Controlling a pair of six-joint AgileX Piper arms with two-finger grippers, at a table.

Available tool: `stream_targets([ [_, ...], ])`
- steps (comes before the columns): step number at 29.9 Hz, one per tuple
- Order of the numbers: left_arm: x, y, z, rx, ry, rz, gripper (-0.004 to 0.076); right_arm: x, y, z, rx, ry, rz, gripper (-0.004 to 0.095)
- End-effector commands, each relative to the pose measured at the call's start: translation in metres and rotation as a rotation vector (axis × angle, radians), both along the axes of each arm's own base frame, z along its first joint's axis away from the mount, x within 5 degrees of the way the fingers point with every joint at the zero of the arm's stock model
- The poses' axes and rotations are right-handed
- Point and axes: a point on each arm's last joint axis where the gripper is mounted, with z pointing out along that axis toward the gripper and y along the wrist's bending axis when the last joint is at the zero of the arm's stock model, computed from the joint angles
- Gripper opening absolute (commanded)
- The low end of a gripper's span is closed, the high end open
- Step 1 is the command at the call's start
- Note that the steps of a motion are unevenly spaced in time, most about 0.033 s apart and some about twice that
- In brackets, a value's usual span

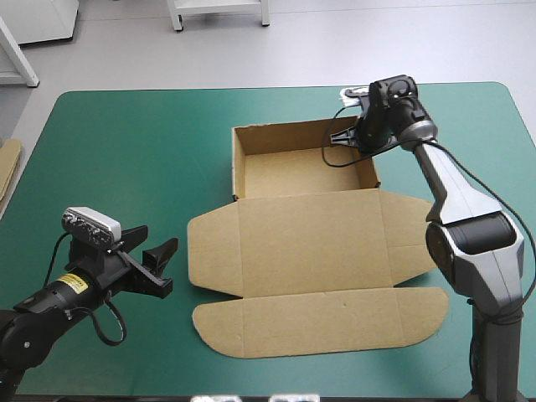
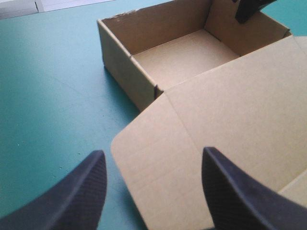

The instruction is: Fold the box

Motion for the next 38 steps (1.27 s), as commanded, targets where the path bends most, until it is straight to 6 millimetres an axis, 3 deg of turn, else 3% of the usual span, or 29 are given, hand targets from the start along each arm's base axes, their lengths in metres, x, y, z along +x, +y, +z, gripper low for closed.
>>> stream_targets([
  [1, 0.001, 0.001, 0.014, -0.044, -0.069, 0.021, 0.0423, -0.005, -0.048, 0.043, -0.03, -0.102, -0.076, -0.0013],
  [11, 0.001, 0.001, 0.014, -0.043, -0.067, 0.02, 0.0423, -0.012, -0.176, 0.059, -0.046, -0.13, -0.343, -0.0013],
  [23, 0.001, 0.0, 0.013, -0.04, -0.057, 0.015, 0.042, -0.044, -0.289, 0.059, -0.041, -0.128, -0.607, -0.0013],
  [31, 0.0, 0.0, 0.013, -0.041, -0.056, 0.014, 0.042, -0.076, -0.351, 0.059, 0.018, -0.135, -0.765, -0.0013],
  [38, 0.0, 0.0, 0.013, -0.043, -0.055, 0.015, 0.042, -0.085, -0.373, 0.049, 0.036, -0.117, -0.817, -0.0013],
])
